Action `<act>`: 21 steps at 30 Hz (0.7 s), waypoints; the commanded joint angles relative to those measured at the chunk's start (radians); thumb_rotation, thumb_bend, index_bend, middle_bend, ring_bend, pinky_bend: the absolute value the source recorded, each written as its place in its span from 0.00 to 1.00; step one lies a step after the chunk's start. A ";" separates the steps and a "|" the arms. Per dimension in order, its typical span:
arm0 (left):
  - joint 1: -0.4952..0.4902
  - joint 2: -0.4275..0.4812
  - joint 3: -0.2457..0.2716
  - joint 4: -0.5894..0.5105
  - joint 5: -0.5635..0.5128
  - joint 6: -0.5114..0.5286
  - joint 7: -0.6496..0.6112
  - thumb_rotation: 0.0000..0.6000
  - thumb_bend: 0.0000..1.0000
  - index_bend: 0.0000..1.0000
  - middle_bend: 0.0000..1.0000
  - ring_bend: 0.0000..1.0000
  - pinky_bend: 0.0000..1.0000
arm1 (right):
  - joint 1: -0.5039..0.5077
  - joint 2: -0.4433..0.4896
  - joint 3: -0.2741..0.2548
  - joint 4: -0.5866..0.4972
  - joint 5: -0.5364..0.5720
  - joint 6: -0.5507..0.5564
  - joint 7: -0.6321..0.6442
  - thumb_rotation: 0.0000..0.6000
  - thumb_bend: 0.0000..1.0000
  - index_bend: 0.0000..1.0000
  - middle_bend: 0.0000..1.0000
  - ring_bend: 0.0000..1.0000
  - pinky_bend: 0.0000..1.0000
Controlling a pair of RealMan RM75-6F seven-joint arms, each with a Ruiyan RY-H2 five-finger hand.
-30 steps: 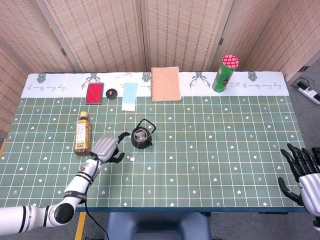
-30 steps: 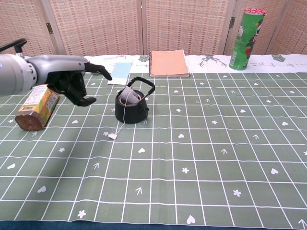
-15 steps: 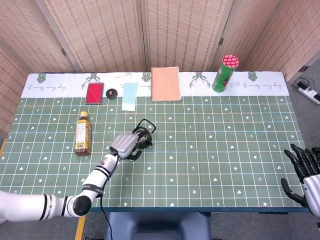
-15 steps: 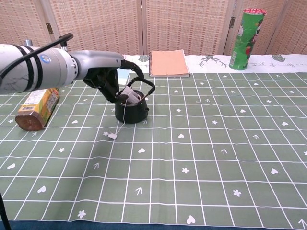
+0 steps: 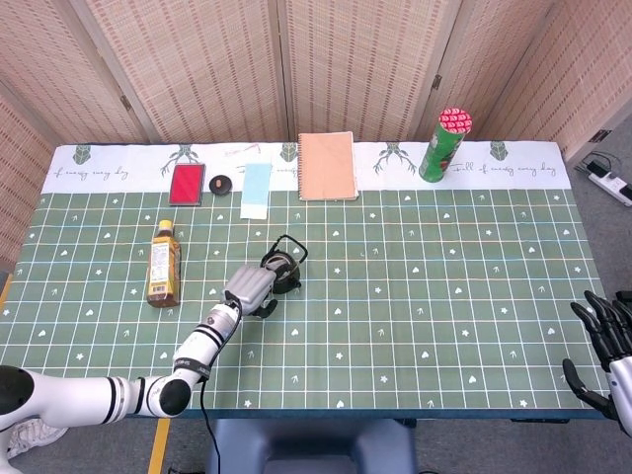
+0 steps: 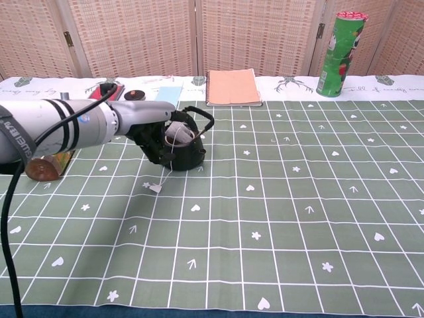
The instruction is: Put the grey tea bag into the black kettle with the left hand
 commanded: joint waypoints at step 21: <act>0.020 -0.011 0.052 0.087 0.089 0.055 0.033 1.00 0.46 0.13 1.00 1.00 1.00 | 0.006 -0.003 0.001 -0.008 0.003 -0.021 -0.021 1.00 0.48 0.00 0.00 0.00 0.00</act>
